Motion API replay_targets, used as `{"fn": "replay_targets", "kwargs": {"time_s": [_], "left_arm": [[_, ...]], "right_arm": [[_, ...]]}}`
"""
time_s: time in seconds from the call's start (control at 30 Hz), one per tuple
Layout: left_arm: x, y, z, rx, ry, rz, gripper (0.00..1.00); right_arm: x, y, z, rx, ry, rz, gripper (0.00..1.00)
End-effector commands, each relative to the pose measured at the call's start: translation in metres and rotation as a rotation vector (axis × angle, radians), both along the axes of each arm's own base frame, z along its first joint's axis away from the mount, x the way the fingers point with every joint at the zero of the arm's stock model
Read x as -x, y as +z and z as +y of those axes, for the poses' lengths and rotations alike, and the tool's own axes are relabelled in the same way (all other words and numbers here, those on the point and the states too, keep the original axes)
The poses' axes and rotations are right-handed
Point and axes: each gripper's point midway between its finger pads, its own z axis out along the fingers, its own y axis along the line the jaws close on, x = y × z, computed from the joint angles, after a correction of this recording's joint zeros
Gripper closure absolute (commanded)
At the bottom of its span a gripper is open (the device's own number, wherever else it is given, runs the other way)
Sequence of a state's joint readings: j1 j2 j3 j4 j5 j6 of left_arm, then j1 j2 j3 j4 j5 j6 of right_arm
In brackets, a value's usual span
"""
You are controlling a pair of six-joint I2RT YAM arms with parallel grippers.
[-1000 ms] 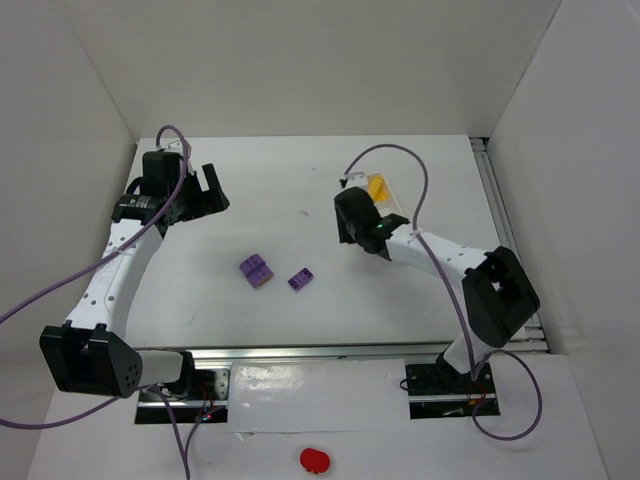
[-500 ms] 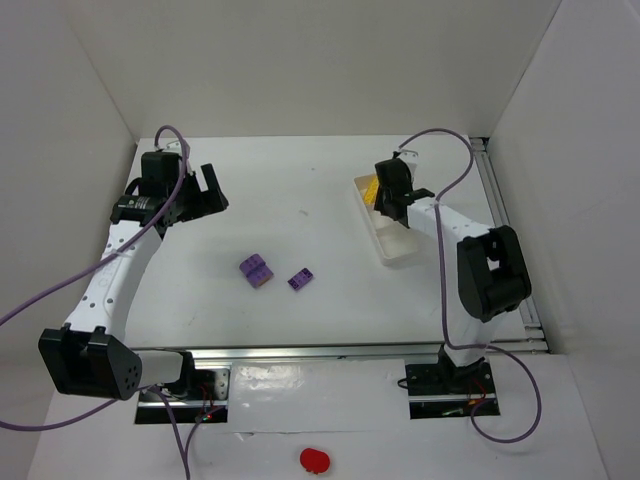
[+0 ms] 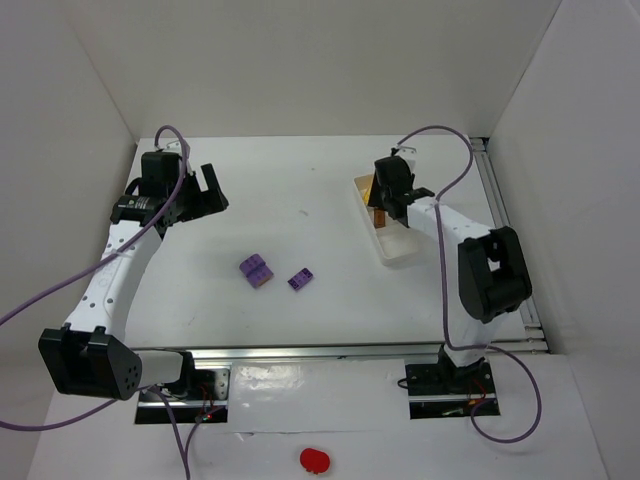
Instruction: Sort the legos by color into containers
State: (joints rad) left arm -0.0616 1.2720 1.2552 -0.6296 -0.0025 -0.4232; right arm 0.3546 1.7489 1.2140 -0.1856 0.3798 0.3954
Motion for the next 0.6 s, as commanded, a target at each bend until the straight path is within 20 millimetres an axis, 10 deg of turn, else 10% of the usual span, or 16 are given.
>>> {"fn": "replay_targets", "kwargs": {"time_s": [0.0, 0.2, 0.3, 0.47, 0.57], "left_arm": [[0.001, 0.017, 0.000, 0.008, 0.007, -0.046, 0.00], [-0.001, 0.011, 0.000, 0.006, 0.008, -0.028, 0.00], [0.001, -0.001, -0.034, 0.075, -0.174, -0.011, 0.02], [0.030, -0.029, -0.121, 0.131, -0.552, 0.078, 0.03], [0.032, -0.051, -0.124, 0.030, -0.510, 0.122, 0.00]], "right_arm": [[0.014, 0.062, 0.027, -0.051, 0.094, -0.143, 0.46], [0.091, 0.043, 0.094, -0.084, 0.362, -0.052, 0.33], [0.129, 0.027, 0.130, -0.087, 0.501, 0.021, 0.18], [0.150, 0.003, 0.121, -0.078, 0.446, 0.135, 0.14], [0.160, 0.000, 0.124, -0.109, 0.482, 0.151, 0.14]]}}
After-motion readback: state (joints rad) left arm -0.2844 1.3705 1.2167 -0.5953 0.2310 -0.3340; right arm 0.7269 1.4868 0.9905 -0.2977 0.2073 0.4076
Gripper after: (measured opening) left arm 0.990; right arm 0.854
